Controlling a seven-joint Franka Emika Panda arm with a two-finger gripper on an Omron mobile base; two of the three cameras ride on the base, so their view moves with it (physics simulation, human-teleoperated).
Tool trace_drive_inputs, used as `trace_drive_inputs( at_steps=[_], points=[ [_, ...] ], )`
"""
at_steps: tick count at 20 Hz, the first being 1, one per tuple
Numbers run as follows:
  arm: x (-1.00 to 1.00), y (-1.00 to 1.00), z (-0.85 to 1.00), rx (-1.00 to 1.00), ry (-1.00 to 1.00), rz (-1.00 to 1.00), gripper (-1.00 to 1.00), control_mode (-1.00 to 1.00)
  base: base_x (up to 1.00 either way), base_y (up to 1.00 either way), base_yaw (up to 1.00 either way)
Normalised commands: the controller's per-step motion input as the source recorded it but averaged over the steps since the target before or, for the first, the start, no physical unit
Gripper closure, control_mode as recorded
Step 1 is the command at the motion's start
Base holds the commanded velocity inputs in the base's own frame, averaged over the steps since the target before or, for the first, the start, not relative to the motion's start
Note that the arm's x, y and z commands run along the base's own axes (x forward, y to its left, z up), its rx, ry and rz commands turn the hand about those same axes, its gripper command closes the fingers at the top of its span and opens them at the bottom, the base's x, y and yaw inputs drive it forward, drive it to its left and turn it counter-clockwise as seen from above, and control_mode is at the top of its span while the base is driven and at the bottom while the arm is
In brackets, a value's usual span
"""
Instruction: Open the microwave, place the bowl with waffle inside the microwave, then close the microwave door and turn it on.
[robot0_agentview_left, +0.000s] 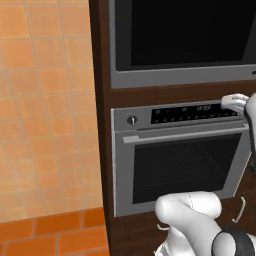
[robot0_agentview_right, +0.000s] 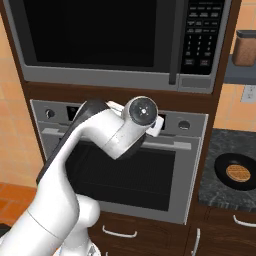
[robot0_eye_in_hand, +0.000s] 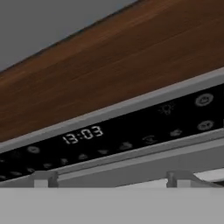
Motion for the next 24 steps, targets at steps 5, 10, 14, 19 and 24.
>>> trace_drive_inputs(
  at_steps=[5,10,14,19,24],
  points=[
    [-0.11,-0.68,1.00,0.00,-0.24,0.03,-1.00,-1.00,0.00,0.00,0.00],
    [0.00,-0.64,1.00,0.00,-0.12,0.00,-1.00,-1.00,0.00,0.00,0.00],
    [0.06,-0.31,0.38,-0.01,0.03,0.00,-1.00,-1.00,0.00,0.00,0.00],
    [0.07,-0.05,0.00,0.02,0.00,0.00,-1.00,-1.00,0.00,0.00,0.00],
    [0.42,0.00,0.01,0.08,-0.04,-0.03,-1.00,-1.00,0.00,0.00,0.00]
  ],
)
